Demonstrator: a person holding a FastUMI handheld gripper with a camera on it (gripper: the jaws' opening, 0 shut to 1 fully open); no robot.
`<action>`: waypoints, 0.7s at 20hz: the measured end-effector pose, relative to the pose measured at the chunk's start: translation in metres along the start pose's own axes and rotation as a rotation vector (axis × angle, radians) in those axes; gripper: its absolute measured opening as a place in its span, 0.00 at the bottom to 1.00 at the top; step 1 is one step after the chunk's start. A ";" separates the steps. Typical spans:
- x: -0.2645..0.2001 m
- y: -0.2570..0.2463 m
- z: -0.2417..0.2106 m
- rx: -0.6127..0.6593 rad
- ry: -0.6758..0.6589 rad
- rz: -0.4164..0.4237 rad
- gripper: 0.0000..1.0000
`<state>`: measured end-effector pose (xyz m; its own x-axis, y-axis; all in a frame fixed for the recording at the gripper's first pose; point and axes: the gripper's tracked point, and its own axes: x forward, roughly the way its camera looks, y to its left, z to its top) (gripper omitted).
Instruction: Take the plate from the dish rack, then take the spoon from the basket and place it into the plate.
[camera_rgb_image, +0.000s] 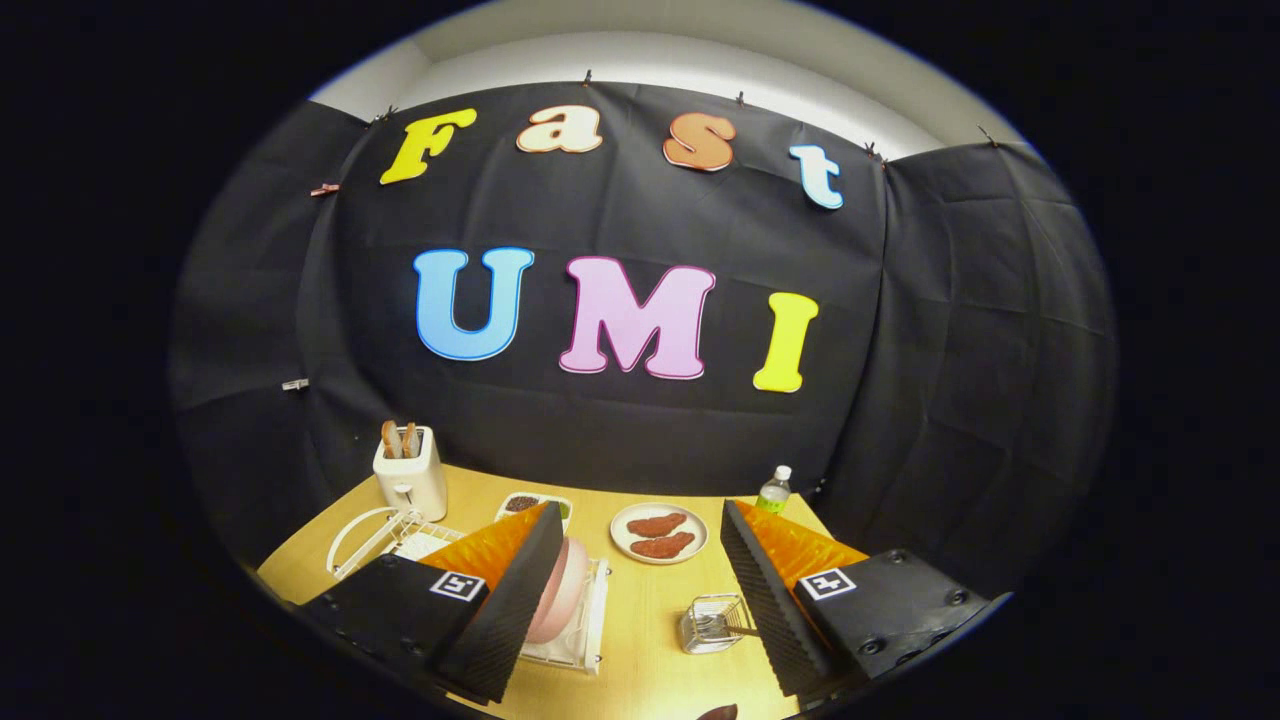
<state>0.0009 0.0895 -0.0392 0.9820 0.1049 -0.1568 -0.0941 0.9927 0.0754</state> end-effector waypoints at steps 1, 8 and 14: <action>0.004 0.005 -0.008 0.009 0.029 0.009 0.97; 0.052 0.035 -0.073 0.023 0.258 0.042 0.98; 0.099 0.057 -0.144 0.052 0.470 0.021 0.95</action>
<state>0.0688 0.1647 -0.1923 0.7985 0.1519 -0.5824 -0.0926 0.9871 0.1305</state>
